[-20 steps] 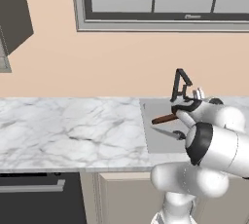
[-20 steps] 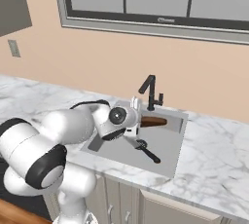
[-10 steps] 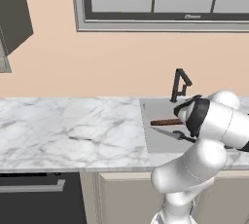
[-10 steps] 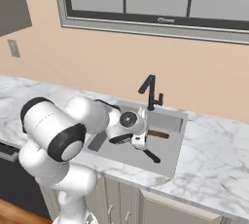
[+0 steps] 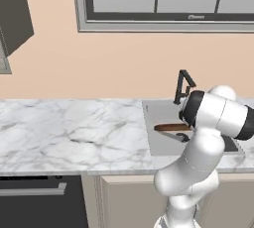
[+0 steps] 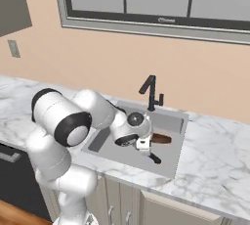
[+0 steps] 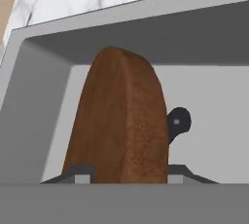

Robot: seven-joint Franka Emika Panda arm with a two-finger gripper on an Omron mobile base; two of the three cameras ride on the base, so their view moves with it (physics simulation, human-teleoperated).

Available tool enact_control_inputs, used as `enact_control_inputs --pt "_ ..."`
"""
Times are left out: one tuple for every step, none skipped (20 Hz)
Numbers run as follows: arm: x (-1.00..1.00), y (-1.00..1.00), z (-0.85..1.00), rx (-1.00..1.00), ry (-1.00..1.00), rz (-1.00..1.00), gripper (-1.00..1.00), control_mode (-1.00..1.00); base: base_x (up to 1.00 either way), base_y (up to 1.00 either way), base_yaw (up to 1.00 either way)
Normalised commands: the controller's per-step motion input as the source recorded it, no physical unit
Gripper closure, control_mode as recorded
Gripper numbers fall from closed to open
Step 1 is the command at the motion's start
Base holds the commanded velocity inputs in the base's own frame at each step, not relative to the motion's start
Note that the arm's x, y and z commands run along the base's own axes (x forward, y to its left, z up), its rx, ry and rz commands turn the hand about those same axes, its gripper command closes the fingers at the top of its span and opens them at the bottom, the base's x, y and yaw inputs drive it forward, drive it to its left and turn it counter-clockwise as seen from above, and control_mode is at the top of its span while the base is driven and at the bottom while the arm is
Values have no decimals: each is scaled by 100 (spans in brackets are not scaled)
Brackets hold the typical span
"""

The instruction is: Move the cutting board and knife to the sink. Then move spray from the cabinet to the counter.

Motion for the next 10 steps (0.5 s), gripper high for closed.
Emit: enact_control_inputs --pt "-72 -34 22 8 12 0 -100 -100 0 0 0" --pt "-87 -39 31 10 12 0 -100 -100 0 0 0" --pt "-100 -40 35 10 15 0 -100 -100 0 0 0" --pt "-100 -41 43 2 27 0 -100 -100 0 0 0" --pt "-100 -29 60 0 36 0 -100 -100 0 0 0" --pt "-91 -24 70 0 40 0 -100 -100 0 0 0" --pt "-56 -12 95 0 34 0 -100 -100 0 0 0" --pt "-29 -11 100 0 30 0 -100 -100 0 0 0" --pt "-13 -10 100 1 26 0 -100 -100 0 0 0" --pt "-6 -9 100 3 22 0 -100 -100 0 0 0"
